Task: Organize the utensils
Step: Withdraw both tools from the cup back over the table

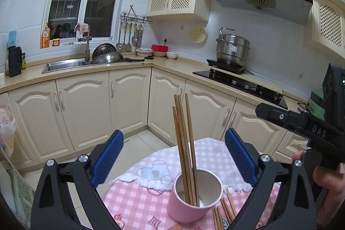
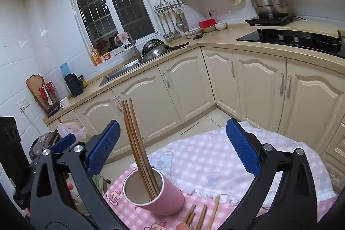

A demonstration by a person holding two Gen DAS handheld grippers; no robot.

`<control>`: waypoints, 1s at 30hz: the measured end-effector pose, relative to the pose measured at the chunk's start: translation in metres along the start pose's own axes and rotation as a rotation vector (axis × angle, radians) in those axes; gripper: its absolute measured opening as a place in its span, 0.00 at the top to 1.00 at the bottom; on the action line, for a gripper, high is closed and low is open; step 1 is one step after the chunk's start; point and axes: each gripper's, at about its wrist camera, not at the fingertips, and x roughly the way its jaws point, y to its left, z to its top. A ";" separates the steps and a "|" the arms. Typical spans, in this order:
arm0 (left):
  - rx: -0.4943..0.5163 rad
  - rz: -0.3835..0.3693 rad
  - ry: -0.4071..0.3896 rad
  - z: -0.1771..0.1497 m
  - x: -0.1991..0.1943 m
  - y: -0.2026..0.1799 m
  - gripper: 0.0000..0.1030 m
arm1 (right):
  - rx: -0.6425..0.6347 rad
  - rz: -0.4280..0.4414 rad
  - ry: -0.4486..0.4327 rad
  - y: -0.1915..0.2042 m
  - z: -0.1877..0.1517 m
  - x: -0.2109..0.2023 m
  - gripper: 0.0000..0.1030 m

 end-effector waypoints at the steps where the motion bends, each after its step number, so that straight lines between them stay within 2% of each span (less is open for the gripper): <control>1: 0.004 0.001 0.005 0.000 -0.002 -0.001 0.10 | 0.001 -0.003 0.002 -0.001 0.001 -0.002 0.06; 13: 0.071 0.007 0.068 -0.017 -0.026 -0.011 0.10 | 0.003 -0.089 0.072 -0.018 -0.007 -0.033 0.06; 30: 0.090 -0.009 0.226 -0.067 -0.021 -0.028 0.10 | 0.047 -0.201 0.292 -0.060 -0.071 -0.051 0.06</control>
